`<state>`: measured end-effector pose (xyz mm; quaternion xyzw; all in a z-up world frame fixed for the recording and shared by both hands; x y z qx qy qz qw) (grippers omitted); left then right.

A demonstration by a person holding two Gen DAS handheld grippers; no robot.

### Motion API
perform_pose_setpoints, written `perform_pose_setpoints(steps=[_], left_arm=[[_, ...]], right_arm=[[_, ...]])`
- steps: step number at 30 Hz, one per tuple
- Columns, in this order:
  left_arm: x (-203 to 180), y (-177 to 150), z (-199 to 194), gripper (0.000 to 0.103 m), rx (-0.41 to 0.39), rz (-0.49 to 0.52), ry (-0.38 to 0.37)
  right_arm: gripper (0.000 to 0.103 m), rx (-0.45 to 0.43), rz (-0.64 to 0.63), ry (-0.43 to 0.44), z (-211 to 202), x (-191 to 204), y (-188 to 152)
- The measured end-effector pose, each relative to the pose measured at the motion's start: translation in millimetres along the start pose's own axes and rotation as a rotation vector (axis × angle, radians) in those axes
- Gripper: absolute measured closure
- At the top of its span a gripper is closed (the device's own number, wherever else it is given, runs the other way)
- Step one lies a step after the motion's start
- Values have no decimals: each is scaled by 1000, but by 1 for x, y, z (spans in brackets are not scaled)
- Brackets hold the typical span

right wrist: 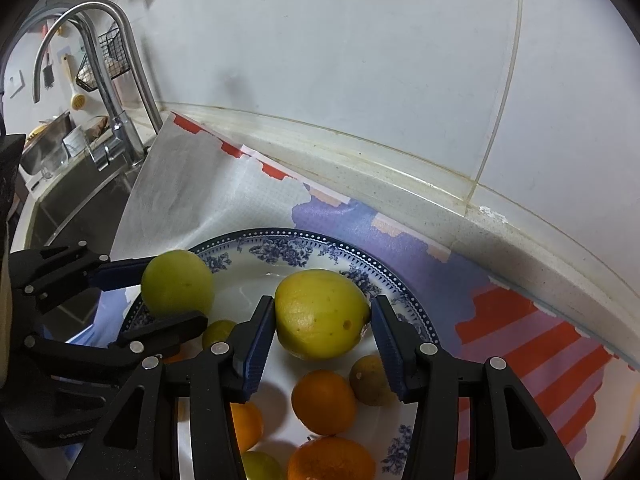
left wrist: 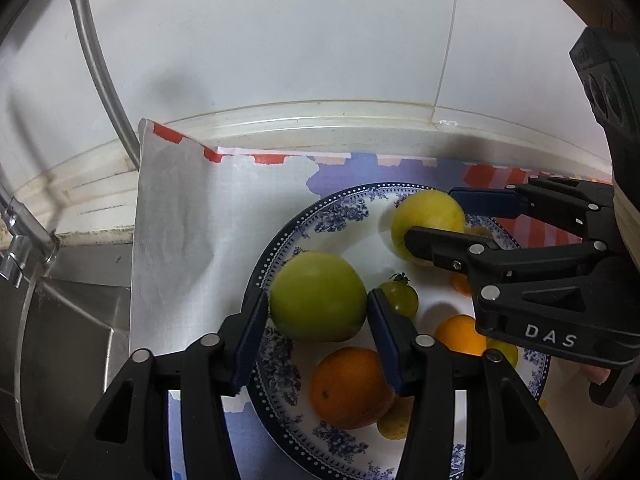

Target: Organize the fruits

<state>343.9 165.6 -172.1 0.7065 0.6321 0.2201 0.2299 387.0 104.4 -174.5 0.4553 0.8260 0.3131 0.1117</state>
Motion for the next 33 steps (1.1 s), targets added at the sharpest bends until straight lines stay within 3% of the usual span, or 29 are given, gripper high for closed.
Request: perform_pose_setpoints(steps=[6,13,23,33], left_arm=[[2,6,-16,34,-48,-16,25],[-10,8,-45,29,-101,1,32],[-22,3,-114,23,-230,-58,101],[-66,-8,-190,9,-350,-58,75]], right_arm=[[47,-37,-6,-15,-17,-1,4],[39,-104,-2,-52,-57,-3,3],[26,-242,72,-198,-147,-21,-16],[14,-344,156,-303,-242,-31,-59]])
Point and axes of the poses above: each gripper's, at about its wrist camera, not at the fingertips, and z roughly the way its jaws point, x to its left, y to its top, the point moved 10 cm from there along z, roughly the way its jaws point, and after that the axes turned 2 degrees about y, right-handed, at the moved point
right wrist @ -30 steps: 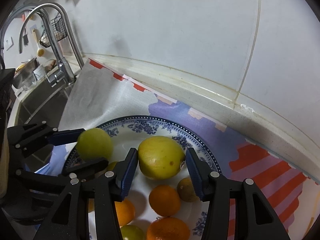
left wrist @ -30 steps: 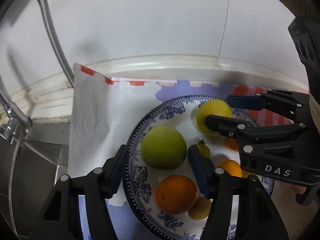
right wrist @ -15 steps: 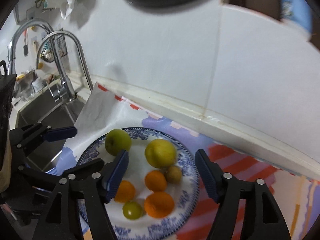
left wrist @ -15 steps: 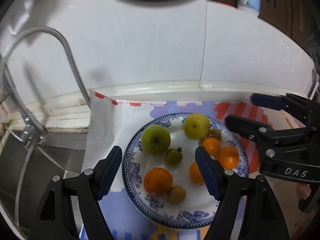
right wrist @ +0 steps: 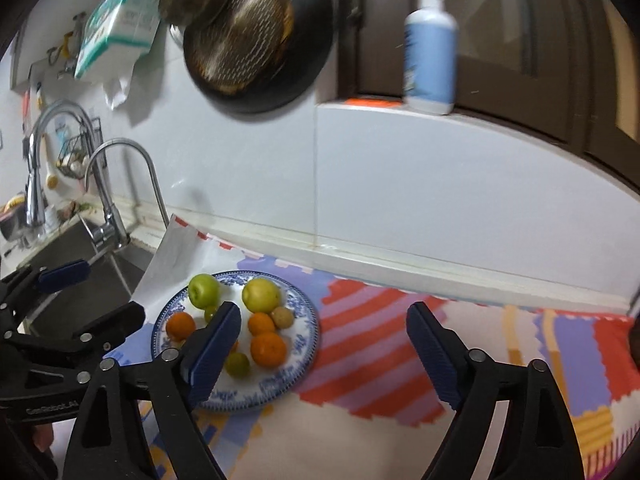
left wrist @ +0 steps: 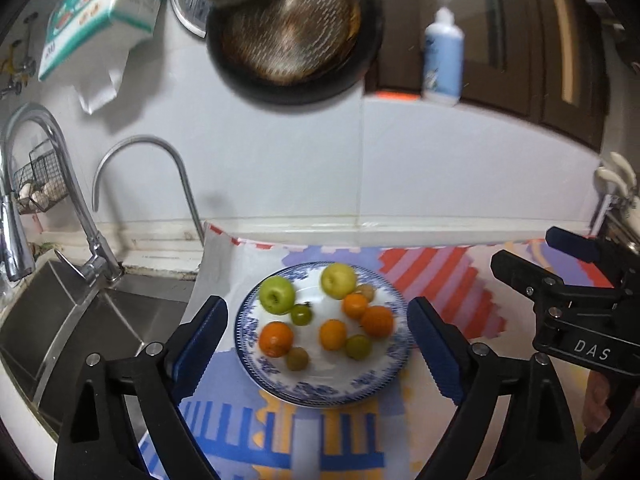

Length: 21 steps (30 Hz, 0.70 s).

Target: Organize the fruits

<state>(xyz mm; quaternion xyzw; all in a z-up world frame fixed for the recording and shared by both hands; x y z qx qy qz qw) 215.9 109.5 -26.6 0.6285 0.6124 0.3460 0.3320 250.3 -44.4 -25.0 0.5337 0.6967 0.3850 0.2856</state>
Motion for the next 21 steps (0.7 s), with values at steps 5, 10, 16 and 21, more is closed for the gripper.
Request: perform_pose_setpoints(steps=[5,10,16,21], left_arm=[[-23,2,-34,2,-58,33,-6],[-48,-8,-61,0,-91,54,-35],[-72,-25,-82,0,-85,46,-70],[-90,-39,-102,0,-102,56,-68]], right_arm=[[10,-33,51,-49,-44,-21,-10],[7,-49,77,-90,-81,-36,-26],[7,-57,87,-165,-122,-57,-52],[7,-37,116,-204,-148,-74,-75]])
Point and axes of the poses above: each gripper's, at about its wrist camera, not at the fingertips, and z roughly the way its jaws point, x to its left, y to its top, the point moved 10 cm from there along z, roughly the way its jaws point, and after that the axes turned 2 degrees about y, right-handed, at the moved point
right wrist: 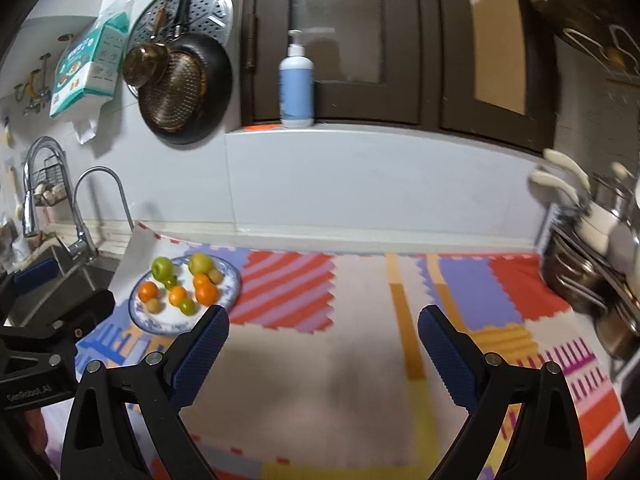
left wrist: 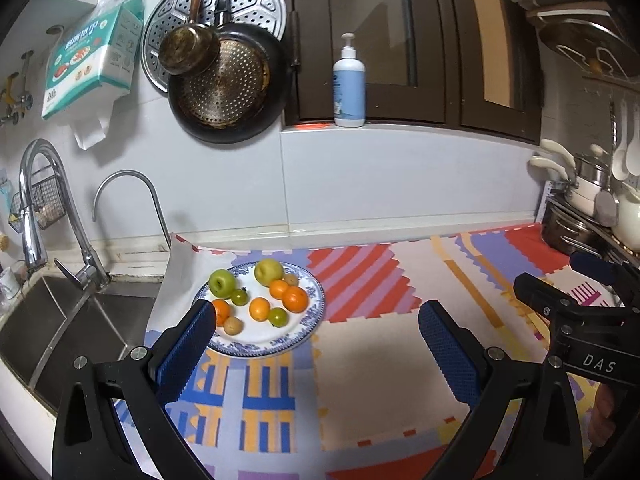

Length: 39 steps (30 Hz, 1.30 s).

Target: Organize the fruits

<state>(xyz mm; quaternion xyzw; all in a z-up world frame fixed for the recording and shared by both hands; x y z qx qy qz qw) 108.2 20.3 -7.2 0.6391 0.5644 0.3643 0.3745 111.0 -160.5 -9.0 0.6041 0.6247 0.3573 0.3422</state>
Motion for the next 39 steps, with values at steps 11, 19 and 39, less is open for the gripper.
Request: perform_pose_setpoints(steps=[11,19,39], left_arm=[[-24,-18,-20,0,12,-10,-27],[-33,-20,-28,0,-1,-4,-35],[-34,-18,-32,0,-6,-1,-30]], right_arm=[[7,22,18,-22,-30,-23,-28],[7,25,34,-29,-40,-33,-36],[7,7,36,-21,-46,-33,-34]])
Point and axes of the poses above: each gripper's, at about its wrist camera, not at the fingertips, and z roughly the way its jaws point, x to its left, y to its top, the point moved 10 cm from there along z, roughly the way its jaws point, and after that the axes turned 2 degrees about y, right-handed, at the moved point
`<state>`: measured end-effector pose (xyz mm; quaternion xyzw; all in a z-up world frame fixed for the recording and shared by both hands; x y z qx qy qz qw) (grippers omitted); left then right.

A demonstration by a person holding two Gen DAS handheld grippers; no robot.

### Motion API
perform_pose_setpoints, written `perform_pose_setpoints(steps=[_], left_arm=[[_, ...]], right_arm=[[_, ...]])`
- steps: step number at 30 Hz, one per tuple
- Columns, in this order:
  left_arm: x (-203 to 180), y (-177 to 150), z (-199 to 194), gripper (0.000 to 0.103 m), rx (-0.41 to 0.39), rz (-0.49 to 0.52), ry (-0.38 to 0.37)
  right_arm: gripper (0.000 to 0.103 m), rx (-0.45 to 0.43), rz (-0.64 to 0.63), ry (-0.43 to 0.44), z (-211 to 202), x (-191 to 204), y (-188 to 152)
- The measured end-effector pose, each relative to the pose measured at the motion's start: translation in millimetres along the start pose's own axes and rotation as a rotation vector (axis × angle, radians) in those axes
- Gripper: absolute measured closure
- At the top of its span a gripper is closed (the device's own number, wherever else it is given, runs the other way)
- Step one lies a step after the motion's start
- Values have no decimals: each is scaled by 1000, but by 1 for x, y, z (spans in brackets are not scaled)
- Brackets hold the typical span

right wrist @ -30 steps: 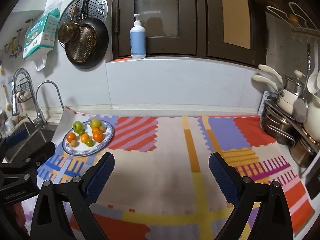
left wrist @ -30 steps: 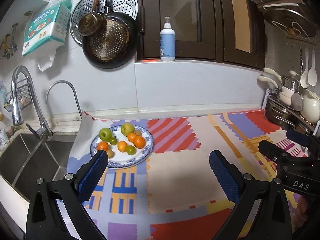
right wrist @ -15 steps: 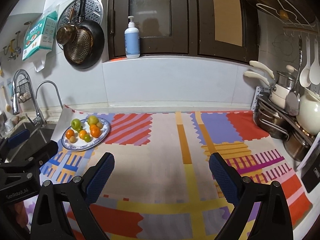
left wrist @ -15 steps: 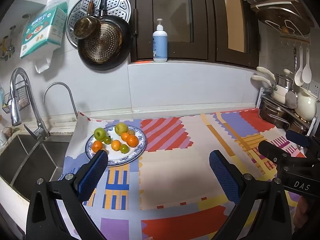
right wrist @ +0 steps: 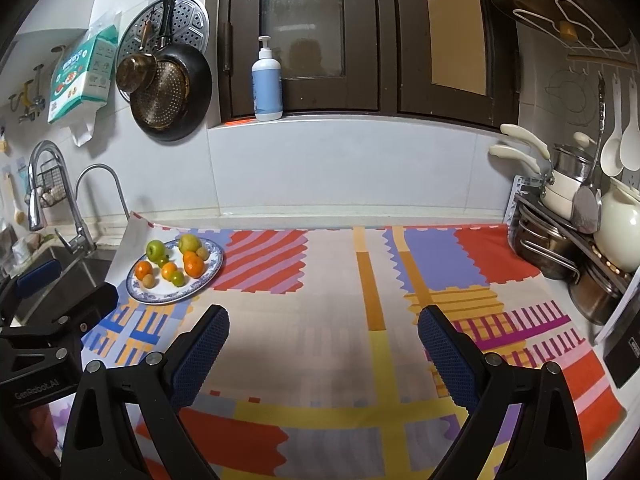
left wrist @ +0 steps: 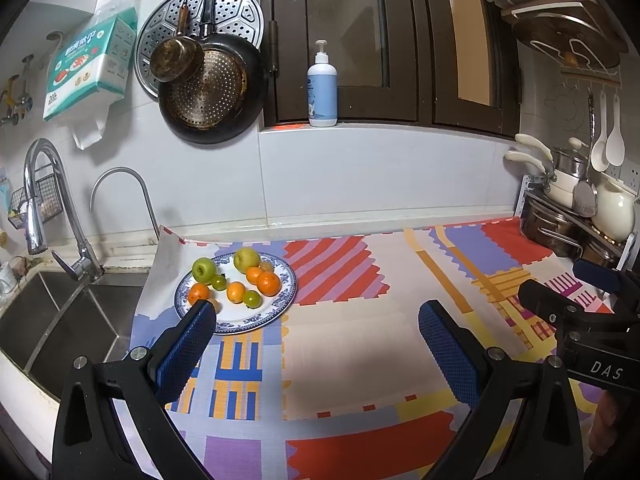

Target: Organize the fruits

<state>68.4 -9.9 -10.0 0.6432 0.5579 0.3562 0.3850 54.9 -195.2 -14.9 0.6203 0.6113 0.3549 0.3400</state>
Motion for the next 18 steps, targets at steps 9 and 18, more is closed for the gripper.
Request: perform_pose_setpoints(steps=[9,18], left_arm=[[-1,-2,3,0,15,2,-12],[-2,-2,9,0,24,3,-20]], right_arm=[[7,0,0,0,0,1,0],[7,5,-4,7,4,3,1]])
Point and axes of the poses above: each gripper's, at about its wrist camera, not at the fingertips, and z roughly the way its jaws point, x to its left, y to its top, the point moved 10 cm from there along z, roughly the way its jaws point, and after that the axes turned 2 degrees about y, right-handed, at the moved point
